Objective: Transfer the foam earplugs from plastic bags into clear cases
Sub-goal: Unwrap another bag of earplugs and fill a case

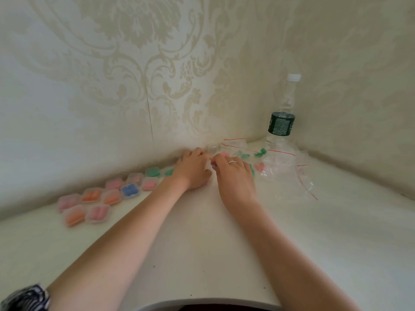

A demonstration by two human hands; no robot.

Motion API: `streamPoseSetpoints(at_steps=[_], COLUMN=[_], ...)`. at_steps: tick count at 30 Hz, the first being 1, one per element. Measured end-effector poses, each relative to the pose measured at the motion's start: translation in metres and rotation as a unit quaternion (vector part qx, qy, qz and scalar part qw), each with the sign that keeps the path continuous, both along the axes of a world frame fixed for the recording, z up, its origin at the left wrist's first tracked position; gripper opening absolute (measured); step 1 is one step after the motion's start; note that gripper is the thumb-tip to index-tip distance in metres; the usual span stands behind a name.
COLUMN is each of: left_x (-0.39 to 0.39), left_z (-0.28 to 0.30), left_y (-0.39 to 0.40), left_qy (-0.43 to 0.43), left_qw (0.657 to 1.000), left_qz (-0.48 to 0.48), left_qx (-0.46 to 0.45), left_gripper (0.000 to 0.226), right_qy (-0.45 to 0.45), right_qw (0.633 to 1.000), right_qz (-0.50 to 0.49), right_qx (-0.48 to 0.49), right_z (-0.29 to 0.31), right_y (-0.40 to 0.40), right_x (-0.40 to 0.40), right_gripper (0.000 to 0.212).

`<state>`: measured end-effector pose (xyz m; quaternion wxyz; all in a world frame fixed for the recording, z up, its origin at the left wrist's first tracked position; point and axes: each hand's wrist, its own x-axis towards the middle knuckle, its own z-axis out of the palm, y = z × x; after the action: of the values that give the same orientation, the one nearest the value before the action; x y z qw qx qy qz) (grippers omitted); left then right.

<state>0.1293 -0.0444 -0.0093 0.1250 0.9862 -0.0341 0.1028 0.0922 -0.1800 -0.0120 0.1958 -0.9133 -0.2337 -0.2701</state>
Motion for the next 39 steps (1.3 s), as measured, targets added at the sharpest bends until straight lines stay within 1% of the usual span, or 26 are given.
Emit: streamPoseSetpoints(at_steps=[3, 5, 9, 11, 13, 16, 17, 19, 21, 23, 24, 25, 26, 27, 28, 29, 30, 31, 32, 33, 34, 36, 37, 39], left_x=[0.004, 0.004, -0.004, -0.006, -0.003, 0.004, 0.005, 0.005, 0.004, -0.003, -0.009, -0.016, -0.025, -0.032, -0.041, -0.05, -0.06, -0.071, -0.08, -0.09, -0.098, -0.112, -0.117, -0.123], left_z=[-0.001, -0.004, -0.005, -0.002, -0.001, -0.001, -0.002, -0.002, 0.0, 0.002, 0.005, 0.007, 0.01, 0.012, 0.015, 0.017, 0.02, 0.021, 0.022, 0.021, 0.021, 0.018, 0.016, 0.011], left_y=[0.007, 0.011, 0.008, 0.003, -0.002, -0.006, -0.007, -0.006, -0.006, -0.005, -0.003, -0.001, 0.0, 0.001, 0.002, 0.001, 0.0, 0.0, 0.001, 0.003, 0.006, 0.014, 0.018, 0.025], left_qy=[0.008, 0.003, -0.025, -0.022, -0.027, -0.08, -0.086, -0.077, -0.08, -0.117, -0.155, -0.201, -0.238, -0.248, -0.232, -0.19, -0.135, -0.087, -0.053, -0.031, -0.021, -0.022, -0.024, -0.026], left_qw=[1.0, 1.0, 0.999, 0.999, 0.999, 0.995, 0.994, 0.995, 0.996, 0.992, 0.987, 0.98, 0.968, 0.955, 0.934, 0.898, 0.852, 0.805, 0.778, 0.765, 0.763, 0.781, 0.792, 0.811], left_qz=[-0.003, -0.007, -0.016, -0.031, -0.038, -0.054, -0.057, -0.053, -0.037, -0.025, -0.018, -0.005, 0.013, 0.029, 0.04, 0.046, 0.05, 0.05, 0.047, 0.04, 0.033, 0.022, 0.021, 0.026], left_qx=[-0.004, -0.002, 0.021, 0.029, 0.015, -0.024, -0.035, -0.036, 0.006, 0.047, 0.031, -0.016, -0.083, -0.163, -0.267, -0.393, -0.503, -0.584, -0.625, -0.642, -0.645, -0.624, -0.61, -0.584], left_gripper=[0.034, 0.032, 0.052, 0.054, 0.045, 0.022, 0.018, 0.016, 0.02, 0.022, 0.02, 0.019, 0.019, 0.019, 0.018, 0.015, 0.014, 0.012, 0.01, 0.007, 0.005, 0.008, 0.01, 0.011], right_qy=[0.017, 0.028, 0.038, 0.052, 0.065, 0.075, 0.075, 0.076, 0.079, 0.076, 0.07, 0.062, 0.054, 0.05, 0.057, 0.075, 0.103, 0.137, 0.169, 0.194, 0.215, 0.241, 0.244, 0.237], right_qw=[1.0, 1.0, 0.999, 0.999, 0.998, 0.997, 0.997, 0.996, 0.996, 0.994, 0.991, 0.986, 0.979, 0.973, 0.965, 0.957, 0.946, 0.932, 0.918, 0.904, 0.89, 0.874, 0.876, 0.897], right_qz=[-0.006, -0.005, -0.009, -0.009, -0.004, -0.007, -0.007, -0.008, -0.003, 0.003, 0.006, 0.01, 0.015, 0.024, 0.035, 0.05, 0.065, 0.081, 0.095, 0.105, 0.111, 0.12, 0.126, 0.141], right_qx=[-0.016, -0.015, -0.008, -0.005, 0.014, 0.028, 0.032, 0.036, 0.044, 0.079, 0.114, 0.155, 0.194, 0.226, 0.252, 0.277, 0.301, 0.325, 0.346, 0.367, 0.386, 0.404, 0.397, 0.345], right_z=[0.001, 0.002, 0.003, 0.003, 0.003, 0.001, 0.001, 0.002, 0.003, 0.005, 0.005, 0.007, 0.008, 0.009, 0.009, 0.01, 0.01, 0.01, 0.011, 0.01, 0.011, 0.014, 0.015, 0.016], right_y=[-0.001, -0.001, -0.001, 0.0, -0.001, -0.002, -0.003, -0.004, -0.003, -0.003, -0.003, -0.003, -0.003, -0.003, -0.002, -0.001, 0.001, 0.004, 0.006, 0.009, 0.011, 0.013, 0.014, 0.015], right_x=[-0.001, -0.001, -0.003, -0.004, -0.003, -0.001, -0.001, -0.001, -0.002, -0.004, -0.004, -0.004, -0.005, -0.006, -0.007, -0.008, -0.009, -0.01, -0.01, -0.011, -0.013, -0.019, -0.022, -0.028], right_gripper=[0.021, 0.021, 0.017, 0.019, 0.02, 0.021, 0.021, 0.022, 0.022, 0.022, 0.024, 0.025, 0.026, 0.026, 0.025, 0.024, 0.024, 0.027, 0.032, 0.038, 0.039, 0.038, 0.039, 0.036])
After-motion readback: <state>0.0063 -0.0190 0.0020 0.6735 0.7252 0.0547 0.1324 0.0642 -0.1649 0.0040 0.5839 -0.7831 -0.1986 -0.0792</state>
